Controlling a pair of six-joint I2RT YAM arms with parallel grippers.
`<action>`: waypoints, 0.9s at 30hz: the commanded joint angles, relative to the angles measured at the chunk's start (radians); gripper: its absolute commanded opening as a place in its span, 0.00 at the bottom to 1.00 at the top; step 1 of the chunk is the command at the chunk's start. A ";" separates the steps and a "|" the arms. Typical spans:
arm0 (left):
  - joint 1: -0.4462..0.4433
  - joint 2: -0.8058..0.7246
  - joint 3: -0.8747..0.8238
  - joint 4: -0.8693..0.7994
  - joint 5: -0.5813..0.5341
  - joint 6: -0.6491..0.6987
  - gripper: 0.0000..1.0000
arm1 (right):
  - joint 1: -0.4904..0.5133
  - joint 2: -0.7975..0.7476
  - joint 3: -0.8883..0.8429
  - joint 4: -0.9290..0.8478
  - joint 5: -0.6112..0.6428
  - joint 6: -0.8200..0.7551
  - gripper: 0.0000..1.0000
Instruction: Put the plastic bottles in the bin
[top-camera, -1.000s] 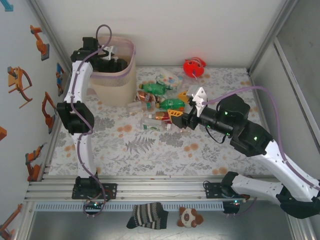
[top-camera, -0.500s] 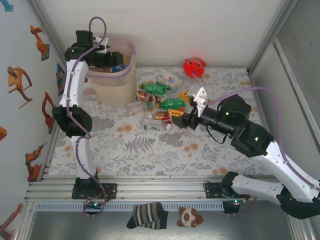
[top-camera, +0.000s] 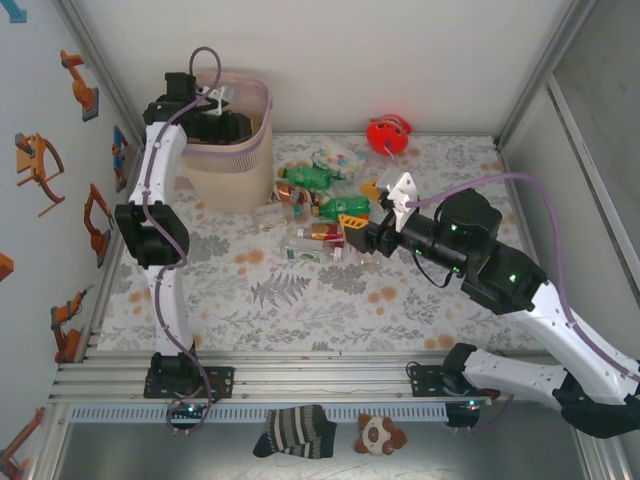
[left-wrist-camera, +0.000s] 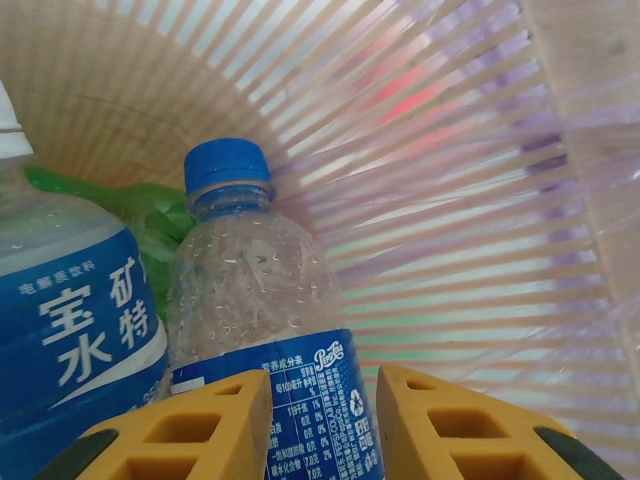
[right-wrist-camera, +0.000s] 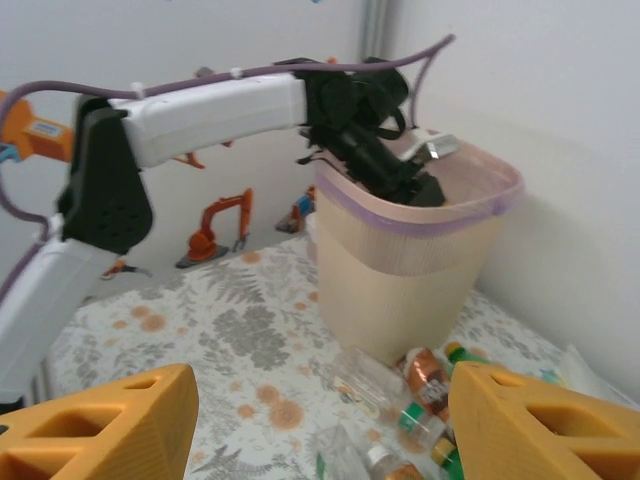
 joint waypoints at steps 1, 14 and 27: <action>-0.008 0.020 -0.041 -0.013 0.039 0.007 0.32 | 0.002 0.026 0.005 -0.055 0.214 0.045 0.68; 0.006 -0.006 -0.092 -0.027 -0.006 0.013 0.30 | -0.235 0.112 0.044 -0.257 0.241 0.205 0.70; 0.017 -0.167 -0.072 -0.019 -0.004 0.002 0.33 | -0.560 0.296 0.042 -0.382 0.101 0.118 0.70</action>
